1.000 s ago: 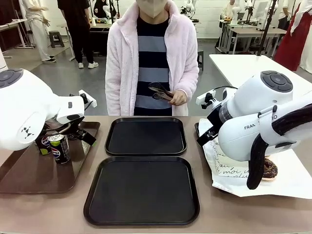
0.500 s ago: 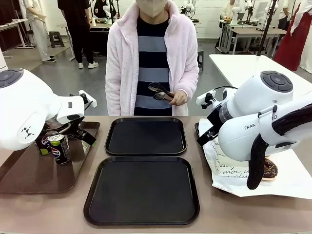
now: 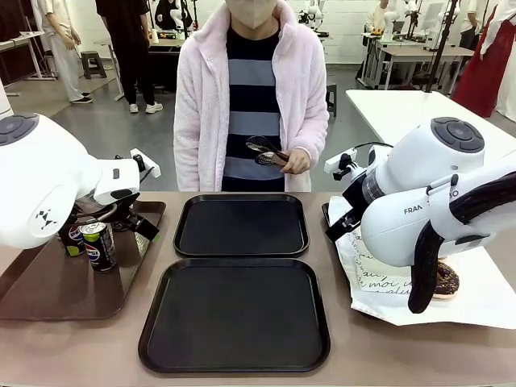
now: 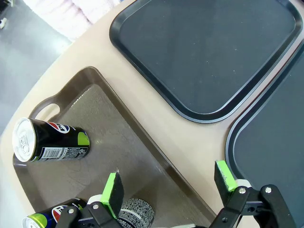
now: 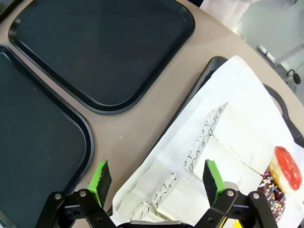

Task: Set up donuts and drinks on trays.
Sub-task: Pick up one Pepsi coke and place it on the Flat Tray.

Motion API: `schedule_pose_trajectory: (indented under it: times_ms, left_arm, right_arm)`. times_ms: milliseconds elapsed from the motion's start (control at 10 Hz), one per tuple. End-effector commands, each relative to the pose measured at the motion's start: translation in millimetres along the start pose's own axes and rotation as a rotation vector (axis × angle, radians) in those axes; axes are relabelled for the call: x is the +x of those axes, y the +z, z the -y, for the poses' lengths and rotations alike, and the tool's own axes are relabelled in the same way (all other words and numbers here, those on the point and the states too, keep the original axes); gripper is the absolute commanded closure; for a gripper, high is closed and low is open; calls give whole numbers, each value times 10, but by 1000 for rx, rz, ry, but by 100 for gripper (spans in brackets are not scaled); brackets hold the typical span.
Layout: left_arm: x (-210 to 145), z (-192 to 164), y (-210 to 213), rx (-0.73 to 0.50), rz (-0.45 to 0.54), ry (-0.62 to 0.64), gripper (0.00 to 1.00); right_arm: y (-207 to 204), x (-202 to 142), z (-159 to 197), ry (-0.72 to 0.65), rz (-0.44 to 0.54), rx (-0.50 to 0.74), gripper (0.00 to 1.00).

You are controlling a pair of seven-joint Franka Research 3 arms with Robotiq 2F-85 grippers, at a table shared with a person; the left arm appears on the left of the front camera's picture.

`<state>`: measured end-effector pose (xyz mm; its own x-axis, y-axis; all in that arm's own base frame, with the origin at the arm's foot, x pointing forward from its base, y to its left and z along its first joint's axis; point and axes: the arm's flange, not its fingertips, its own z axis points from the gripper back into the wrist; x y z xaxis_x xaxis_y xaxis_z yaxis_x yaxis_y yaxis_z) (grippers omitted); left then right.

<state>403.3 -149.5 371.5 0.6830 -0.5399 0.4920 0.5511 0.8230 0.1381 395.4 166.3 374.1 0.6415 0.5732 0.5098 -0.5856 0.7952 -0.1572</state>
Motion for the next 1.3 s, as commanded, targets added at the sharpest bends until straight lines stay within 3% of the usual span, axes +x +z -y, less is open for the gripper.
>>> schedule_pose_trajectory:
  times_ms: [0,200,500,800,900,1000,1200]
  left_arm:
    - [-34,4,203,22,-19,-28,0]
    - [-270,60,757,-57,-71,-109,0]
    - [-789,234,1233,-153,-212,-213,0]
    - [-1133,406,1388,-152,-313,-210,0]
    - [-1094,347,1298,-36,-260,-172,0]
    - [-369,191,1496,-172,-310,-215,0]
    - [-369,191,1496,-172,-310,-215,0]
  right_arm:
    - [191,-44,-107,22,-34,-1,0]
    - [715,-301,-331,37,-164,-21,0]
    - [1323,-926,-702,43,-371,90,0]
    - [1384,-1344,-778,5,-479,117,0]
    - [1291,-1303,-648,28,-412,-48,0]
    - [1602,-505,-678,46,-487,102,0]
    - [1602,-505,-678,46,-487,102,0]
